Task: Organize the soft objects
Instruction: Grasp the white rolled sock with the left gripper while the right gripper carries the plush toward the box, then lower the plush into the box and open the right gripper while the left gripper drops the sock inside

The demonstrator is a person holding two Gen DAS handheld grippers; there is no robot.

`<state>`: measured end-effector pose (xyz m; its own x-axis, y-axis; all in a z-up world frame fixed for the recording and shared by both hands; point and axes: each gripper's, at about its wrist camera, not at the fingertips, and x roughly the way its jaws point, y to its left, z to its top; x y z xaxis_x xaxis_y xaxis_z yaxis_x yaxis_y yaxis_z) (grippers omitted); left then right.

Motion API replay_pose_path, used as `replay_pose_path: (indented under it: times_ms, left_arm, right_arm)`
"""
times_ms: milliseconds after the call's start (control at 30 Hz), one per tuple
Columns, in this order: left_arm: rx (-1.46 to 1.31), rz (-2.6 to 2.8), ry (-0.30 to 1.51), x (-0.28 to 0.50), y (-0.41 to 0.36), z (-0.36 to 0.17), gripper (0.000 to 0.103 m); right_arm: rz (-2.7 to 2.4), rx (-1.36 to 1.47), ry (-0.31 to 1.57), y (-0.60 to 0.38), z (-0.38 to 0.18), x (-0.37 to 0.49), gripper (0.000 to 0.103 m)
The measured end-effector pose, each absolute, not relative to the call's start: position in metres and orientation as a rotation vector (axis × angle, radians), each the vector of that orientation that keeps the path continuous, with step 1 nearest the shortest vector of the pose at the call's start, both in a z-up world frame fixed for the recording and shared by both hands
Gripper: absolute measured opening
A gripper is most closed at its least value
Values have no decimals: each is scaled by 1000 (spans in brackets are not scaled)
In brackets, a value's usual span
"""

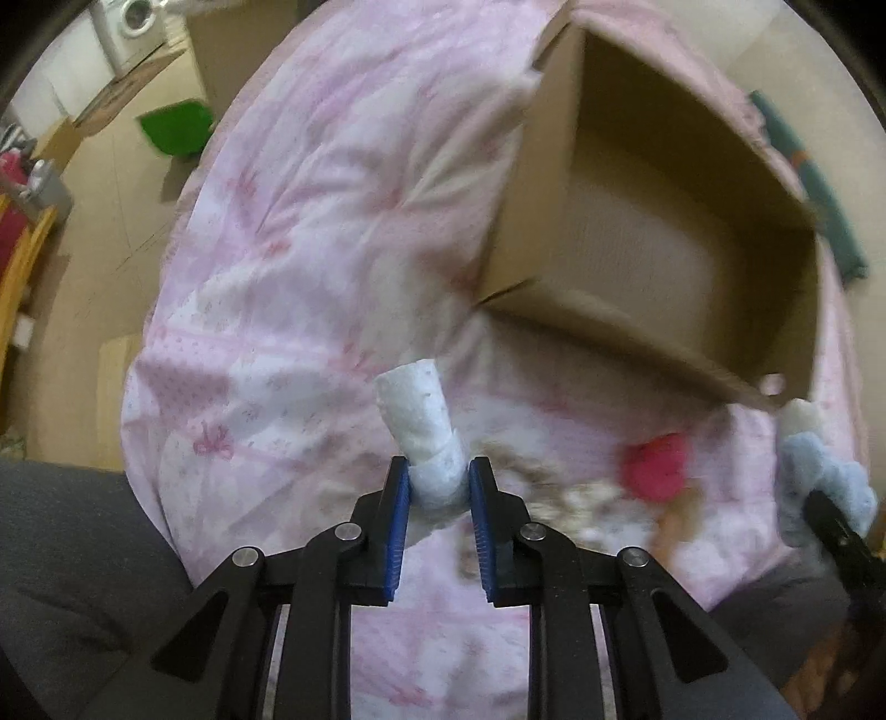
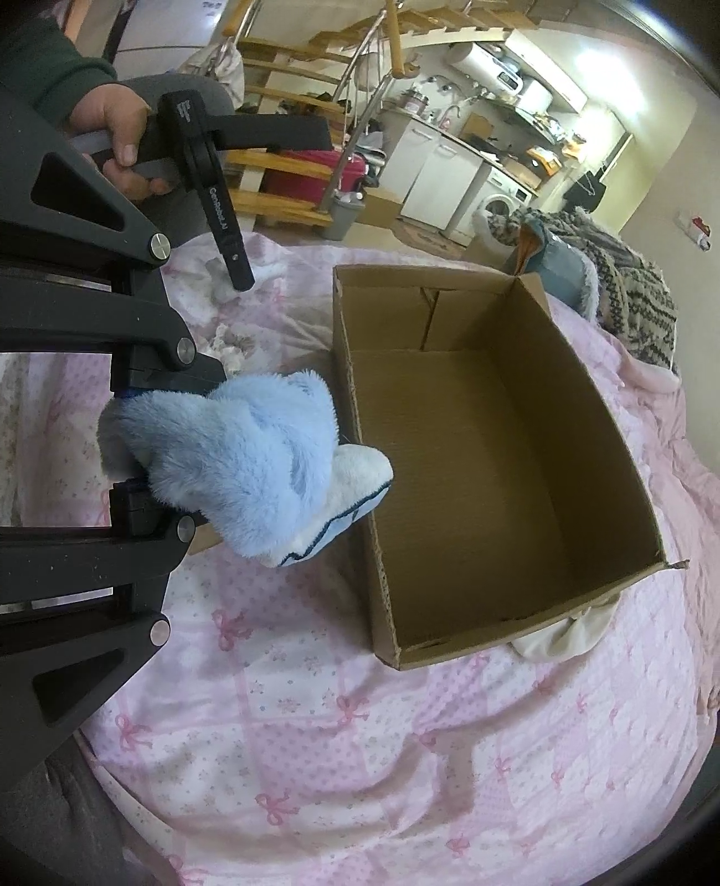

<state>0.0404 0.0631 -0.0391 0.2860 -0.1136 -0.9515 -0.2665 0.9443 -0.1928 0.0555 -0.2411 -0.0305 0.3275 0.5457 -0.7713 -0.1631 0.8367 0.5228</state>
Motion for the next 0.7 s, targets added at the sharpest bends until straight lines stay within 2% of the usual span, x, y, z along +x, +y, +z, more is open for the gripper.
replay_pose_path:
  times_ms: [133,333,567,700]
  left_arm:
    - [-225,64,1135,46,46,13,19]
    - [-124,1,981,75,24,59,19]
    - [-95,4,937,121,15,55,19]
    - [-77,-1,935,138,10,31,19]
  right_arm:
    - [500,356,1061,-248,1,51,21]
    - [475,355,939,-261,32,66,21]
    - [439,342,906,-258,33,106,21]
    - [421,302,890,-252,25,127,21]
